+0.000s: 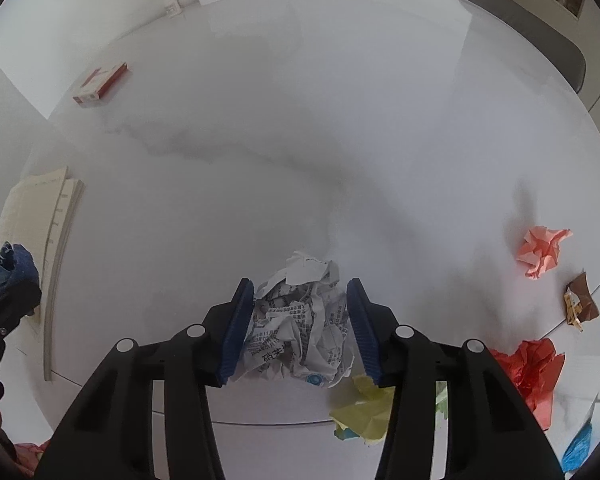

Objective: Collect trash
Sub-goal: 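Grasp the crumpled white printed paper with the right tool, then drop the white paper in the bin with right tool while left drops blue wrapper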

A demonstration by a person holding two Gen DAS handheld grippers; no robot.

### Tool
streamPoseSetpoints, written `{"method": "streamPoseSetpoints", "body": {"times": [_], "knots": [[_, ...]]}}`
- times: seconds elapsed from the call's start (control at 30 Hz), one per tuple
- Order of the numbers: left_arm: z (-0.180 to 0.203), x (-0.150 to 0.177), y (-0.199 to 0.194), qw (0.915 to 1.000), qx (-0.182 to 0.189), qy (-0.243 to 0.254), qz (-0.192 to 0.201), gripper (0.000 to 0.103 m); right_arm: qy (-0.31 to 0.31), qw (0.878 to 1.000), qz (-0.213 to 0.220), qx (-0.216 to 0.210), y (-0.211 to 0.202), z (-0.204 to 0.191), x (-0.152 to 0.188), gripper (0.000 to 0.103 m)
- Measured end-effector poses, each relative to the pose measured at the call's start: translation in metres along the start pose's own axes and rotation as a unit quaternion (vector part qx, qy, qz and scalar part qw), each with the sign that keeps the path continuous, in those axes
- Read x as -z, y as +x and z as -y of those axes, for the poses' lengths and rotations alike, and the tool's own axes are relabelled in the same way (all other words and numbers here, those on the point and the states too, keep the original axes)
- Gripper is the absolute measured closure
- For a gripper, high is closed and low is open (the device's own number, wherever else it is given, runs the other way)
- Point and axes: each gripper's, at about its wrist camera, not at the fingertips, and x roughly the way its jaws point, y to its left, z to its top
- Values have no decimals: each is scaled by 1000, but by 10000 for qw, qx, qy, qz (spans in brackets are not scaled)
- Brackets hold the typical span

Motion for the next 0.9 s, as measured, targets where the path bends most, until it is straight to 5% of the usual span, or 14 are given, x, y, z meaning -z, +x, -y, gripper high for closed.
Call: {"method": "streamPoseSetpoints", "body": {"times": [0.37, 0.6, 0.9], "knots": [[89, -10, -44, 9907, 842, 1037, 267, 71, 776, 9932, 859, -76, -130, 50, 67, 54], [183, 3, -70, 9703, 1448, 1901, 362, 71, 1555, 9817, 990, 477, -196, 117, 173, 54], [275, 27, -88, 9489, 1912, 2500, 238, 71, 2695, 9529, 819, 1127, -222, 193, 301, 53]]}}
